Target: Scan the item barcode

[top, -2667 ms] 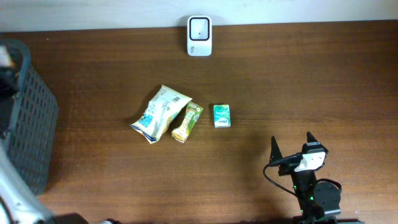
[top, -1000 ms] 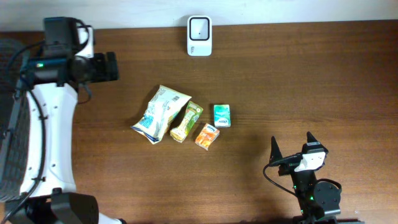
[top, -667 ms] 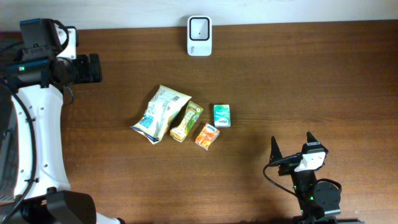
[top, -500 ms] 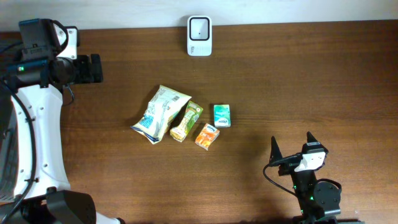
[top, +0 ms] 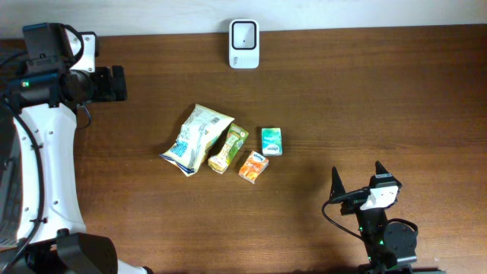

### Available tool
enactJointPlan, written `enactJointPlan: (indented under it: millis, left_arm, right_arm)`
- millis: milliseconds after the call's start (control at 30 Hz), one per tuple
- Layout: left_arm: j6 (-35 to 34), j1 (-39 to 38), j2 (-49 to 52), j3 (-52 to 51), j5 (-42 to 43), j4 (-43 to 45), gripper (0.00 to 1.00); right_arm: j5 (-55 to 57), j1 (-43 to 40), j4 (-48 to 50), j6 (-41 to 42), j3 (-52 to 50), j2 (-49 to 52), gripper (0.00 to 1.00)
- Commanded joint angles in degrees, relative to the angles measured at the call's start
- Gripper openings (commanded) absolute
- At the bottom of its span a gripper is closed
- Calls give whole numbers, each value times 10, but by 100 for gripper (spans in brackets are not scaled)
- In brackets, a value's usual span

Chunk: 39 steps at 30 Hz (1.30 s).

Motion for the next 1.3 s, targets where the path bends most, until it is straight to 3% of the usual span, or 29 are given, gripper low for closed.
enactJointPlan:
  millis: [0,200,433,567,767,967,1133,1267]
  left_arm:
    - [9,2,5,2,8,1,99]
    - [9,2,5,2,8,1,99]
    - [9,2,5,2,8,1,99]
    - [9,2,5,2,8,1,99]
    - [9,2,5,2,8,1,99]
    - [9,2,5,2,9,1,99]
    - [9,2,5,2,8,1,99]
    - [9,2,5,2,8,1,99]
  right_arm:
    - [-3,3,-2,0,-4,-4,99]
    - [7,2,-3,0,-4,-3,99]
    - [-99,2,7,2,-4,2,99]
    - [-146,2,-25,48,21,16,99]
    - [-204,2,-126,41,219,214,99]
    - [-298,2,-368,41,490,475,99]
    - [-392,3,-325,44,530,609,100]
    - [-374,7,-308,109,530,710,85]
